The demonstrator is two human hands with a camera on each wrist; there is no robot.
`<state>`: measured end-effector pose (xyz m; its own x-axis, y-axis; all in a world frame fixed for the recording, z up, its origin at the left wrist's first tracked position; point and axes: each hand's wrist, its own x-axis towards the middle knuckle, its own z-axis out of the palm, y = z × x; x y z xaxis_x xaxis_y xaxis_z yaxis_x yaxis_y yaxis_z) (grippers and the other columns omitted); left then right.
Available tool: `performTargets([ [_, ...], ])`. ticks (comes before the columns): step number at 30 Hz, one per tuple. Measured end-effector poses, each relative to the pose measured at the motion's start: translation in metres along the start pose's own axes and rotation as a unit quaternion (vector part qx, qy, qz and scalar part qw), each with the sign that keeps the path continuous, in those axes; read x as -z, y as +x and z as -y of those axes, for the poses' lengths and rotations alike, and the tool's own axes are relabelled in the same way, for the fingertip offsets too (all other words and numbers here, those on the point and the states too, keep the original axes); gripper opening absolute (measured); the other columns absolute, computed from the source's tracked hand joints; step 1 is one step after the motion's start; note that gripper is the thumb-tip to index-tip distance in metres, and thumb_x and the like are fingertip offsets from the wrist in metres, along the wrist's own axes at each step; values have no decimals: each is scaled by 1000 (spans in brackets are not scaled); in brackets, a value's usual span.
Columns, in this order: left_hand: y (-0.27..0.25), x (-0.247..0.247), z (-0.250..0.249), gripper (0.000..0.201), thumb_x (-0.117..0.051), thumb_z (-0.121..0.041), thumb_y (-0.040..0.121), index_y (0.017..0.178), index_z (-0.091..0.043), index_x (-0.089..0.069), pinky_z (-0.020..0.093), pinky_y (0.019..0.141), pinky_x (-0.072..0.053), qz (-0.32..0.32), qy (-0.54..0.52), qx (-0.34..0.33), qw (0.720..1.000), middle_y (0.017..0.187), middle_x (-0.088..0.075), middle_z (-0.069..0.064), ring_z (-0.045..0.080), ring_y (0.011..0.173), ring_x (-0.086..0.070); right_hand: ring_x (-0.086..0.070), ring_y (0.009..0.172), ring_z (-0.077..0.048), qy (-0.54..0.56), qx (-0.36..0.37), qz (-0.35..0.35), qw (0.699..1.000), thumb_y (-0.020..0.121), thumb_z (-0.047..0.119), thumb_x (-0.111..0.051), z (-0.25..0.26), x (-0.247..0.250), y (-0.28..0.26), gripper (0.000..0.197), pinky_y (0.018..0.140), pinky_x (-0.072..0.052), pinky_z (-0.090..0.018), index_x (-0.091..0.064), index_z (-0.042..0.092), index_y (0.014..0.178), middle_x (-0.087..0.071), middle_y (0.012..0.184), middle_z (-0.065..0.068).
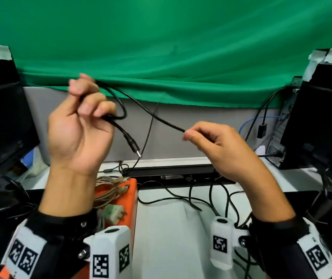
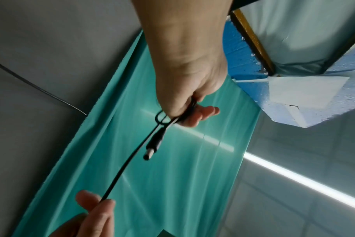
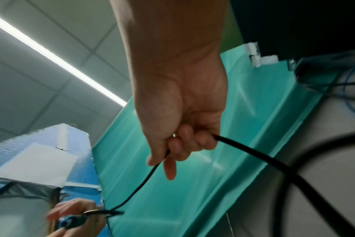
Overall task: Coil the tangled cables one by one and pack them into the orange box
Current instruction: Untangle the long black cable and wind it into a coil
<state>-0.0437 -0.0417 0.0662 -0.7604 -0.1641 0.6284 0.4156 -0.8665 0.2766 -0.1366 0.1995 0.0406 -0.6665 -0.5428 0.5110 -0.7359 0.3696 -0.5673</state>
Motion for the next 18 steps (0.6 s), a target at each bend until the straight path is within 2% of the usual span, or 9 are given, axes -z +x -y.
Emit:
performTargets([
  [2,0,-2,7,37,-25,-16,112,100,-9,-59,28,66,-53,-36,133,-101,985,85,-72,1,14,70,-67,-45,59,-5,-1,9,52,999,99,47,-56,4,-2,-1,24,58,-38,-24,-69,27,94,-57,67,9],
  [3,-1,-6,15,33,-25,-18,111,102,-11,-56,30,72,-56,-35,259,-143,955,89,-75,0,15,79,-71,-47,61,-7,0,24,92,995,99,46,-56,10,-7,-2,25,60,-41,-26,-70,26,95,-59,69,8],
  [5,-5,-8,37,22,-28,-20,109,103,-16,-48,36,78,-58,20,519,-153,841,91,-77,2,23,86,-74,-49,63,-11,-6,64,148,987,100,43,-58,23,-19,-6,26,64,-44,-32,-70,21,93,-60,69,4],
  [8,-14,-7,50,18,-42,-28,101,88,-23,-53,38,60,-51,110,772,-2,626,73,-68,-4,15,64,-65,-42,56,-9,34,113,101,988,95,36,-60,34,-19,-9,33,55,-37,-35,-67,9,76,-51,60,-4],
  [9,-16,-7,51,22,-44,-31,97,81,-20,-54,35,54,-43,119,785,62,604,62,-59,-4,15,54,-55,-41,56,-10,64,117,65,989,92,30,-58,34,-13,-9,31,54,-35,-35,-66,8,71,-51,58,-6],
  [12,-21,-12,47,32,-46,-28,96,74,-10,-62,28,47,-25,132,647,235,713,49,-37,3,18,45,-30,-35,52,-8,183,116,-7,976,82,9,-52,24,6,-9,16,50,-27,-24,-58,9,67,-40,52,2],
  [14,-23,-11,40,31,-50,-29,100,76,-14,-63,24,43,-21,144,554,274,773,46,-32,-2,12,42,-23,-31,52,-13,282,102,-9,954,81,1,-49,19,14,-10,10,51,-28,-20,-52,8,75,-35,56,0],
  [16,-22,-8,35,26,-53,-30,100,81,-15,-63,21,41,-25,124,406,263,866,46,-31,-9,6,38,-26,-31,51,-15,346,83,7,934,88,3,-51,15,15,-8,7,47,-29,-27,-52,10,86,-36,61,-1],
  [18,-14,-8,32,33,-40,-28,106,91,-9,-62,26,55,-46,114,205,241,942,49,-41,-3,12,43,-52,-31,48,-12,356,46,22,933,97,12,-54,9,10,-5,3,44,-37,-30,-54,14,95,-40,63,6],
])
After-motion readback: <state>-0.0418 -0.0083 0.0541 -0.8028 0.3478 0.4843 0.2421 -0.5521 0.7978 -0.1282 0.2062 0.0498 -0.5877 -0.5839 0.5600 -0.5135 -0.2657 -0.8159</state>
